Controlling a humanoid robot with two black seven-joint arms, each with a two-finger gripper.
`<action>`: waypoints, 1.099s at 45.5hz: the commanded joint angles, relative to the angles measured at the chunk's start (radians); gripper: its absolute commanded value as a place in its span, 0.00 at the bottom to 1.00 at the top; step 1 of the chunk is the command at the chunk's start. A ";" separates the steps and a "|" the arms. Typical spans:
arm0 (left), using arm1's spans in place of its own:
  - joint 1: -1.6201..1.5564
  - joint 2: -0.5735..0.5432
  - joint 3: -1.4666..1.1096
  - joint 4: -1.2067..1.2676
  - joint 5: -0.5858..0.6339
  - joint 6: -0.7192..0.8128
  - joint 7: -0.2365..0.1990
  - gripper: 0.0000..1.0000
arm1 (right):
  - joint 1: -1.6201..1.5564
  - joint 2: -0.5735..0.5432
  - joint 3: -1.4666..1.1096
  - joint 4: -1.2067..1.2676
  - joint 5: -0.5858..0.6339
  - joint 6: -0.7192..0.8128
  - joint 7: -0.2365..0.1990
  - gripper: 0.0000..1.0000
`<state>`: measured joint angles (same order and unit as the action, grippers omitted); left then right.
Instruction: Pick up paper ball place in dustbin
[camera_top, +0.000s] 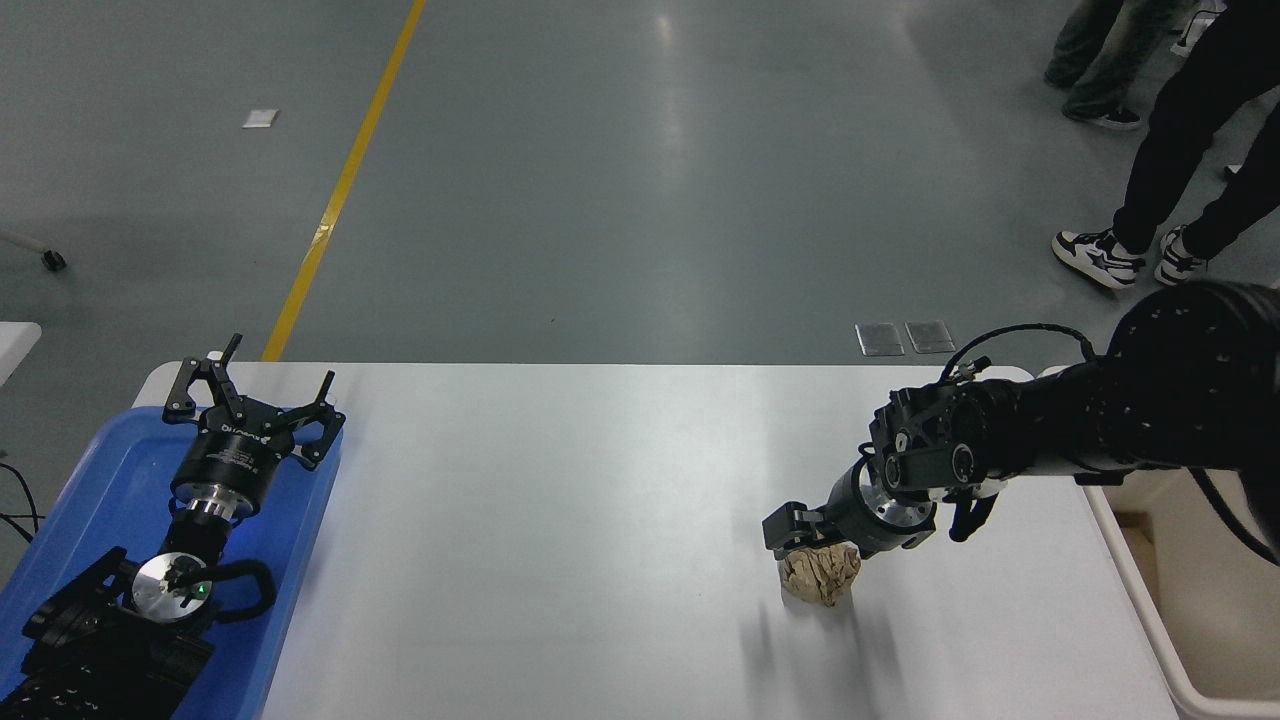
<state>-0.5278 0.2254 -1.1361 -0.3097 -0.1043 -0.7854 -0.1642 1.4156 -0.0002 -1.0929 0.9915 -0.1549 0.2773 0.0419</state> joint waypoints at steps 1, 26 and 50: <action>0.000 0.000 0.001 0.000 0.000 0.000 0.000 0.99 | -0.107 0.000 0.011 -0.097 -0.124 -0.070 0.000 1.00; -0.001 0.000 0.003 0.000 0.000 0.000 0.000 0.99 | -0.026 0.000 -0.036 -0.061 -0.134 -0.070 0.009 0.00; 0.000 0.002 0.001 0.000 0.000 0.000 0.002 0.99 | 0.768 -0.230 -0.091 0.510 -0.118 0.109 0.012 0.00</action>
<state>-0.5289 0.2258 -1.1337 -0.3099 -0.1043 -0.7854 -0.1639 1.8150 -0.0998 -1.1698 1.2868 -0.2728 0.2658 0.0523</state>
